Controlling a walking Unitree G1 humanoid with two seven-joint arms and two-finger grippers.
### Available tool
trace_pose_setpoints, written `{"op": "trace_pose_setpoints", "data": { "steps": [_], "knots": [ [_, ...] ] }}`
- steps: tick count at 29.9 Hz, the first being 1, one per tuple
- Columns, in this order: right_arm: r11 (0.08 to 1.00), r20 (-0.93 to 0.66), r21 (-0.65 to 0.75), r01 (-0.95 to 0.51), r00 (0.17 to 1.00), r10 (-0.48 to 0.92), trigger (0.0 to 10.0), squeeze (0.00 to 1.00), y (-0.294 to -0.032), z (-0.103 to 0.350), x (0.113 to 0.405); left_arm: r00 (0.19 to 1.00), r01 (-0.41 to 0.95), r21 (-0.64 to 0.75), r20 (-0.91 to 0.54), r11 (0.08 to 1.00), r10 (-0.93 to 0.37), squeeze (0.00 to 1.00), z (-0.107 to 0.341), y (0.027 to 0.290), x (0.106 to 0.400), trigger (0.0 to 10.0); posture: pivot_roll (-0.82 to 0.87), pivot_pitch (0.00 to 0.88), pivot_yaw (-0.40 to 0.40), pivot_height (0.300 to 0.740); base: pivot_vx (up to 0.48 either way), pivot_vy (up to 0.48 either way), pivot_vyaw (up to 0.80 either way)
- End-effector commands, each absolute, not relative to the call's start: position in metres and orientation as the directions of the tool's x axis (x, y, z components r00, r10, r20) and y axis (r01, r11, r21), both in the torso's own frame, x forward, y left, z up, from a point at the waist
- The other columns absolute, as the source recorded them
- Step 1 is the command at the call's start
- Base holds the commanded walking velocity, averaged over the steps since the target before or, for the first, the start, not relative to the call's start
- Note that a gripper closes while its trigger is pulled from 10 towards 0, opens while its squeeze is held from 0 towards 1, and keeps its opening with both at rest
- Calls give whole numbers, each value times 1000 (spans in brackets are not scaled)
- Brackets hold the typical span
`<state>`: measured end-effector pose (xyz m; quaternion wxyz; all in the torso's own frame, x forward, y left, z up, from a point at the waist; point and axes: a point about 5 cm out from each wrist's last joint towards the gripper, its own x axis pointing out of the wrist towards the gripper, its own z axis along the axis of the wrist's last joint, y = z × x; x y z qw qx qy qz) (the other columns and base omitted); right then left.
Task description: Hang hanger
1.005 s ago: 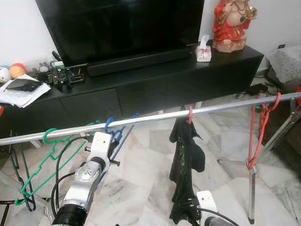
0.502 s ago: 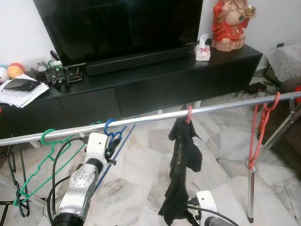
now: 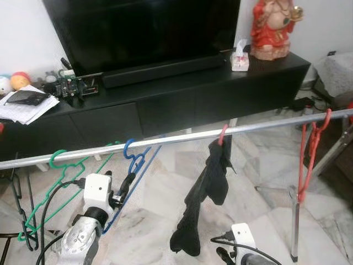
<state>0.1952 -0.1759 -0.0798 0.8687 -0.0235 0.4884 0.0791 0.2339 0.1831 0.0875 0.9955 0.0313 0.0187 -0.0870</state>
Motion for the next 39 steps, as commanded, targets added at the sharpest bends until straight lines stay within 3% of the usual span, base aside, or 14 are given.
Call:
{"op": "trace_pose_setpoints", "data": {
  "steps": [1, 3, 4, 6, 8, 39],
  "knots": [
    [985, -851, 39, -168, 511, 120, 10000, 0, -174, -80, 196, 984, 174, 64, -41, 983, -171, 843, 91, 185, 232, 10000, -83, 0, 67, 740, 0, 0, 0],
    [985, -851, 39, -168, 511, 120, 10000, 0, -174, -80, 196, 984, 174, 62, -44, 983, -171, 843, 92, 185, 230, 10000, -83, 0, 67, 740, 0, 0, 0],
    [985, -851, 39, -167, 511, 120, 10000, 0, -174, -80, 196, 986, 163, 62, -43, 985, -160, 0, 92, 185, 228, 10000, -83, 0, 64, 740, 0, 0, 0],
    [987, -848, 38, -153, 518, 113, 10000, 0, -175, -79, 196, 997, 48, 31, -62, 998, -46, 0, 83, 193, 212, 10000, -83, 0, 62, 740, 0, 0, 0],
    [988, -847, 38, -153, 519, 113, 10000, 0, -175, -79, 196, 997, 37, 23, -65, 999, -35, 0, 82, 193, 212, 10000, -83, 0, 60, 740, 0, 0, 0],
    [989, -845, 28, -145, 525, 101, 10000, 0, -179, -80, 194, 999, -3, -72, -36, 997, 1, 0, 83, 175, 219, 10000, -117, 0, 57, 740, 0, 0, 0]
  ]
}}
